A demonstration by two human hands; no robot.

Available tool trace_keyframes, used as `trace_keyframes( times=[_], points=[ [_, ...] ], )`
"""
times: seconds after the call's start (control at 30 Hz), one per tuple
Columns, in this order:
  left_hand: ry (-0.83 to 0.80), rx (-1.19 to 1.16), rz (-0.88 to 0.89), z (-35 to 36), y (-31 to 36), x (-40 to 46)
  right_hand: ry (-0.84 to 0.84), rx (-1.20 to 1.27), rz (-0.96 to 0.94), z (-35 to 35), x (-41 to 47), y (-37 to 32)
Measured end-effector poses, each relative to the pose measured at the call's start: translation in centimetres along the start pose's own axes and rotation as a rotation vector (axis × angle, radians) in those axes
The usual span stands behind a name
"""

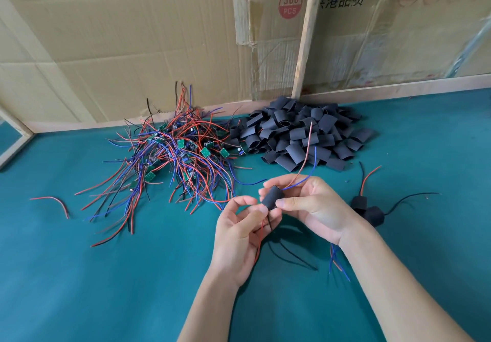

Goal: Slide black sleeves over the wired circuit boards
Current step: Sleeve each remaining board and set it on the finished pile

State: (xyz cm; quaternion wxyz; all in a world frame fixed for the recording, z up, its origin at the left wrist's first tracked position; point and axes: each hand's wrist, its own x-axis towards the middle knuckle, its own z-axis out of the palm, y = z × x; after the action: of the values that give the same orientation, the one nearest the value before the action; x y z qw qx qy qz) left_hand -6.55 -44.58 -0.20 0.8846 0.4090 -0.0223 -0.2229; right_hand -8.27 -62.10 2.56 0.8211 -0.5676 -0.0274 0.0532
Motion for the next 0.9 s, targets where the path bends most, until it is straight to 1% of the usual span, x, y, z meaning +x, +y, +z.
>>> trace_keyframes(
  times=[0.1,0.2,0.3,0.33,0.4,0.43,0.47,0.53,0.57,0.6,0.63,0.67,0.7,0.73,0.8,0.83,0.9],
  points=[
    [-0.015,0.070,0.022,0.2,-0.1,0.0,0.024,0.004,-0.011,0.3,-0.1,-0.4],
    [-0.045,0.256,0.050,0.6,-0.5,0.0,0.078,0.002,-0.041,0.7,-0.7,-1.4],
    [-0.061,0.421,0.059,0.7,-0.7,0.0,0.238,0.015,-0.027,0.0,-2.5,-3.0],
    [-0.061,0.426,0.053,0.6,-0.7,0.0,0.316,0.005,-0.001,-0.4,-3.3,-3.7],
    [-0.056,0.328,0.026,0.3,-0.3,0.1,0.464,-0.099,0.079,-1.2,-4.8,-5.0],
    [-0.062,0.257,0.011,0.1,-0.1,0.1,0.515,-0.255,0.130,-1.5,-5.4,-5.5],
    [-0.073,0.187,-0.004,-0.1,0.1,0.2,0.545,-0.513,0.191,-2.0,-5.9,-6.1],
    [-0.069,0.067,-0.031,-0.3,0.2,0.4,0.567,-1.116,0.301,-2.6,-6.2,-7.4],
    [-0.051,0.025,-0.044,-0.3,0.2,0.6,0.586,-1.322,0.291,-2.3,-5.9,-8.0],
    [-0.034,-0.002,-0.056,-0.3,0.2,0.8,0.618,-1.405,0.234,-1.4,-5.2,-8.8],
    [-0.024,-0.019,-0.064,-0.2,0.2,0.9,0.624,-1.412,0.145,-0.4,-4.1,-9.2],
    [-0.020,-0.034,-0.068,-0.2,0.2,1.0,0.582,-1.395,0.068,0.6,-2.5,-9.2],
    [-0.019,-0.052,-0.071,-0.1,0.3,1.0,0.490,-1.377,0.014,1.8,-0.5,-8.9],
    [-0.017,-0.073,-0.074,-0.1,0.3,1.0,0.365,-1.386,-0.009,3.1,1.7,-8.4],
    [-0.011,-0.112,-0.083,-0.2,0.5,1.0,0.131,-1.420,-0.004,5.6,6.5,-6.5],
    [-0.008,-0.128,-0.086,-0.2,0.5,1.0,0.055,-1.444,0.017,6.4,9.0,-5.4],
    [-0.010,-0.143,-0.095,-0.2,0.6,1.0,0.005,-1.482,0.071,7.2,13.0,-3.2]
  ],
)
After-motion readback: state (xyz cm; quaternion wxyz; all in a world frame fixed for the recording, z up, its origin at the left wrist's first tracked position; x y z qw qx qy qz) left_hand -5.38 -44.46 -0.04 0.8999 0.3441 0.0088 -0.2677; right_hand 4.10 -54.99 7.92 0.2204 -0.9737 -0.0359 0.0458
